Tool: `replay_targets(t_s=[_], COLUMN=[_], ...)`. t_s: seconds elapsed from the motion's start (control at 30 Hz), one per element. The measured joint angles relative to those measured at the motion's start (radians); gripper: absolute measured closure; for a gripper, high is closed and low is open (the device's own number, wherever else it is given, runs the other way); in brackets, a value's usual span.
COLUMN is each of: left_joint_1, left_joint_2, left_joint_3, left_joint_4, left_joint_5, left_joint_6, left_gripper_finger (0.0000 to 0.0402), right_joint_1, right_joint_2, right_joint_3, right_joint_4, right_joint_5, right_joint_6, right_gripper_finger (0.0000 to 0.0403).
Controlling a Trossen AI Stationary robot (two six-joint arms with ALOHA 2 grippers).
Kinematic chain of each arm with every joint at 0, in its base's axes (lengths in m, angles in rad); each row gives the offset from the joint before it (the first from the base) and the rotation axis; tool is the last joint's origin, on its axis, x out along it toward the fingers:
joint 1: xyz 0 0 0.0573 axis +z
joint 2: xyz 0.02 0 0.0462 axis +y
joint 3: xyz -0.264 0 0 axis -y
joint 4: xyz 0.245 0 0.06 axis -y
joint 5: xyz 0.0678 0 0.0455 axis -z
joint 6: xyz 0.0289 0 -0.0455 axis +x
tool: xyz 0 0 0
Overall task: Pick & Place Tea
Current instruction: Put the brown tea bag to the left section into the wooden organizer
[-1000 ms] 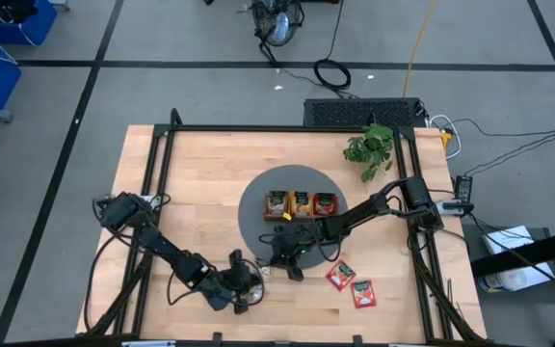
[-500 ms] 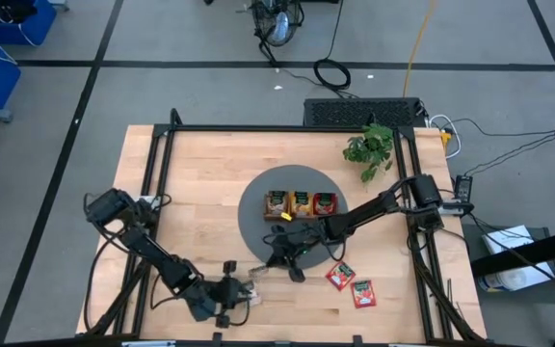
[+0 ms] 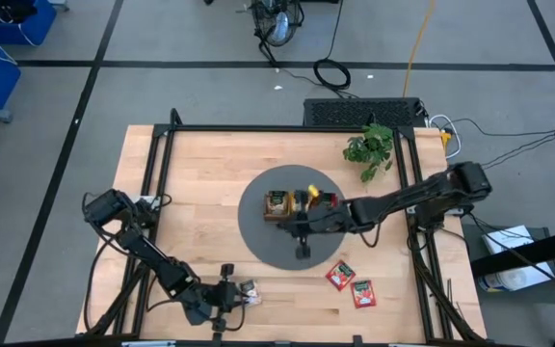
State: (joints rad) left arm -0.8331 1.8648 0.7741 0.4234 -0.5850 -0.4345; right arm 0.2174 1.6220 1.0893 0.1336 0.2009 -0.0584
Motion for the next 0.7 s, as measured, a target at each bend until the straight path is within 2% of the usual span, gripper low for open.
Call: replay_targets(t_s=[0.07,0.13,0.43,0.6,0.7], left_joint_1=[0.001,0.002,0.002,0.002,0.002], left_joint_2=[0.0,0.0,-0.002,-0.002,-0.002], left_joint_3=[0.0,0.0,0.0,0.001,0.001], left_joint_4=[-0.004,-0.004,-0.006,-0.008,-0.008], left_joint_5=[0.0,-0.001,-0.001,-0.001,-0.002], left_joint_6=[-0.015,-0.016,-0.016,-0.018,-0.019], left_gripper_finger=[0.0334,0.0334,0.0334,0.0334,0.0334], right_joint_1=[-0.008,-0.023,-0.094,-0.137,-0.153], right_joint_2=[-0.034,-0.055,-0.051,-0.051,-0.051], right_joint_3=[0.0,0.0,0.0,-0.001,-0.03], right_joint_4=[-0.055,-0.084,-0.144,-0.175,-0.133], right_joint_5=[0.1,0.14,0.133,0.037,0.026], right_joint_6=[-0.019,-0.028,-0.009,-0.005,0.011], right_gripper_finger=[0.0403,0.0403,0.0403,0.0403,0.0403])
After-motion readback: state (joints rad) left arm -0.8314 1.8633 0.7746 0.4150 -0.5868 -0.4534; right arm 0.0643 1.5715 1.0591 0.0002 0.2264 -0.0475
